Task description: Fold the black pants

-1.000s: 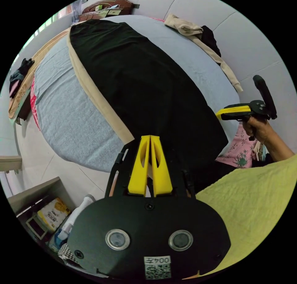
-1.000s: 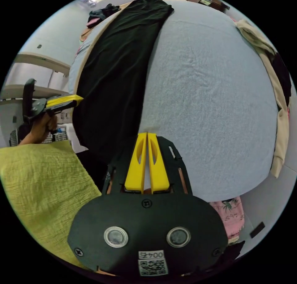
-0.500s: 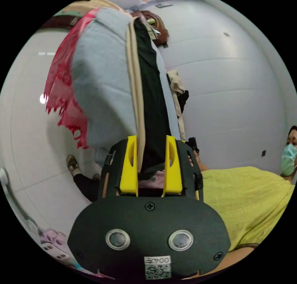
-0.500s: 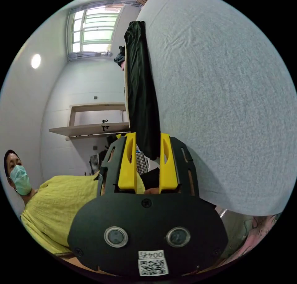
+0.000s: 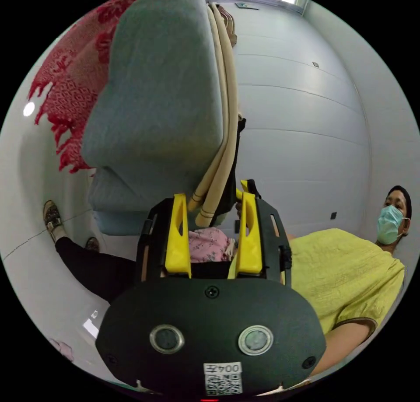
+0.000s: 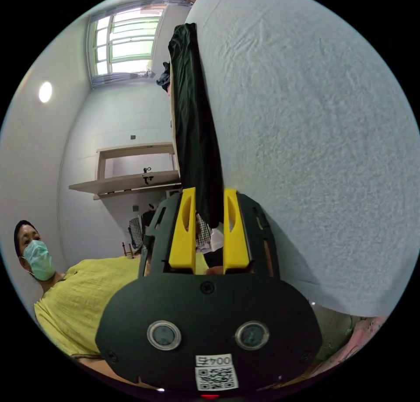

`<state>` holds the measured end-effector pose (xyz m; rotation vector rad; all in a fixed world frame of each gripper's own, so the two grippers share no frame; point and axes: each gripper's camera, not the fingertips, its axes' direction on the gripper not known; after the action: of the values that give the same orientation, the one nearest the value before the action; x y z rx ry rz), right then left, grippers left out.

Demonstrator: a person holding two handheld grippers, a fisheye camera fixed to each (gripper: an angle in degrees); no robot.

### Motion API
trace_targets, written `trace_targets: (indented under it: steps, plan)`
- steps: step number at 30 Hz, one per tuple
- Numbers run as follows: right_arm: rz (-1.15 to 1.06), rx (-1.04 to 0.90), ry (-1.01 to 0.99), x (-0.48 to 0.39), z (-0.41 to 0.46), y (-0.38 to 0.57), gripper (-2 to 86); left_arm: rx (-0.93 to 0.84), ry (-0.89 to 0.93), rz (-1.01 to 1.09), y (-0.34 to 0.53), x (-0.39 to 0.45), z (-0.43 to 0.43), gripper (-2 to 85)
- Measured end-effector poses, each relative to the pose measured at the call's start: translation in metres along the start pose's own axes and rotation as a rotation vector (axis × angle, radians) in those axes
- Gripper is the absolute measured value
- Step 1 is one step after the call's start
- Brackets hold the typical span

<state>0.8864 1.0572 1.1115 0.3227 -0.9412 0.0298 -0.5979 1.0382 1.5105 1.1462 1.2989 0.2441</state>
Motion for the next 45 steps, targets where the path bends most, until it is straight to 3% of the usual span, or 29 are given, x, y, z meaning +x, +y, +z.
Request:
trace_targets:
  steps: [8, 13, 18, 22, 27, 39, 45]
  plan:
    - [-0.026, -0.14, -0.073, -0.015, 0.026, 0.018, 10.1, 0.037, 0.191, 0.002, 0.011, -0.005, -0.026, 13.5]
    - [-0.015, -0.107, -0.121, -0.019, 0.031, 0.019, 7.8, 0.038, 0.224, -0.006, 0.008, -0.006, -0.035, 9.3]
    - [-0.042, -0.073, -0.052, -0.042, 0.031, 0.031, 3.9, 0.014, 0.115, -0.024, 0.011, 0.005, -0.04, 4.7]
    - [-0.173, -0.022, 0.158, -0.098, 0.024, 0.049, 3.7, 0.036, 0.041, 0.007, 0.014, 0.04, -0.034, 4.3]
    - [-0.076, -0.01, 0.151, -0.096, 0.05, 0.048, 4.0, 0.013, -0.139, -0.049, 0.012, 0.04, -0.005, 3.9]
    - [0.02, -0.018, 0.245, -0.132, 0.119, 0.048, 6.3, 0.004, -0.181, -0.131, 0.008, 0.008, 0.067, 2.9]
    - [-0.234, -0.021, 0.511, -0.237, 0.166, 0.028, 7.5, -0.022, -0.24, -0.134, 0.018, 0.003, 0.104, 3.3]
